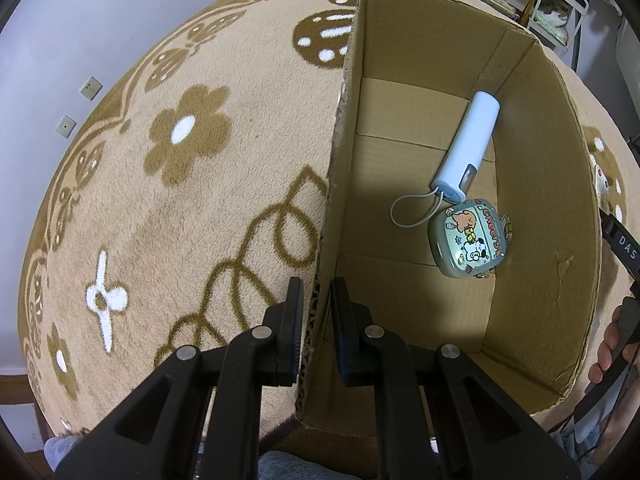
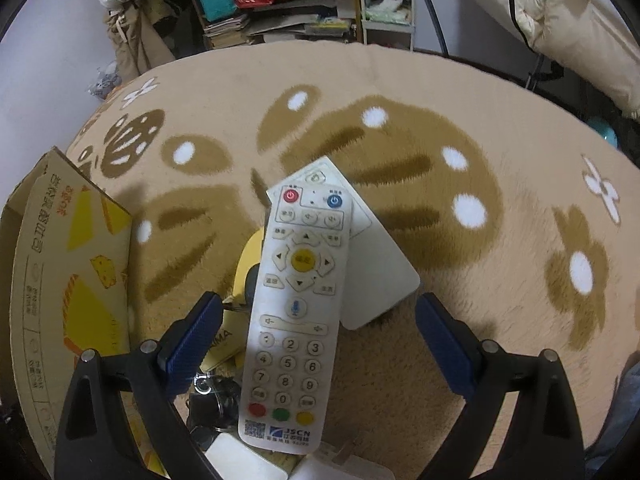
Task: Organize rigid objects
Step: 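Move the right gripper back to the white TV remote, then close the right gripper on the white TV remote and lift it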
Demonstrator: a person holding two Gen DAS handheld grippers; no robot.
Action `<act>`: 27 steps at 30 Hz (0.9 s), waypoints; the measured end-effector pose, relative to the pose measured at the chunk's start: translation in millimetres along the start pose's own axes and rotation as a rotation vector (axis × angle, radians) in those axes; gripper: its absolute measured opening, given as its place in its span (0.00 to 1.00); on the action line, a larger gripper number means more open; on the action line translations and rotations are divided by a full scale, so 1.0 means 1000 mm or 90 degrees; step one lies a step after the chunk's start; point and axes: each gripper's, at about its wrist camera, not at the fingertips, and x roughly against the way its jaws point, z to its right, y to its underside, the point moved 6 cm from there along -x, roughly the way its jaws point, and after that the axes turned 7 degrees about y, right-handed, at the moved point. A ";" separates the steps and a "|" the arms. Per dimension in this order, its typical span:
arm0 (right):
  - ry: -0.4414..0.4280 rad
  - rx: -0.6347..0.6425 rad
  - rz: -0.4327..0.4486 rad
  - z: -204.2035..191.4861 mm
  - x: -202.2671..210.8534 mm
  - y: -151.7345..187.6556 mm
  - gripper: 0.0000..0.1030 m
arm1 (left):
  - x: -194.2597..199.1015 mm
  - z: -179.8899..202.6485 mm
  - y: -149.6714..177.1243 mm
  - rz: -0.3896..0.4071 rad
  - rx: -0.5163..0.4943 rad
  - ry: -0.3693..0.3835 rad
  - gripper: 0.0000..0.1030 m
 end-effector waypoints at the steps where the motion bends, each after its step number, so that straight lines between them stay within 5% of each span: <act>1: -0.006 -0.004 -0.001 0.000 0.000 0.000 0.94 | 0.000 0.000 0.000 0.000 0.000 0.000 0.12; 8: -0.001 -0.010 -0.006 -0.005 0.005 0.001 0.77 | 0.000 0.000 0.000 0.000 -0.001 -0.001 0.13; 13: -0.014 0.011 0.035 -0.011 0.016 -0.005 0.24 | 0.001 -0.001 0.000 0.000 0.001 0.000 0.13; 27: -0.037 0.001 0.023 -0.010 0.013 -0.005 0.25 | 0.000 -0.002 0.000 0.000 -0.001 -0.002 0.13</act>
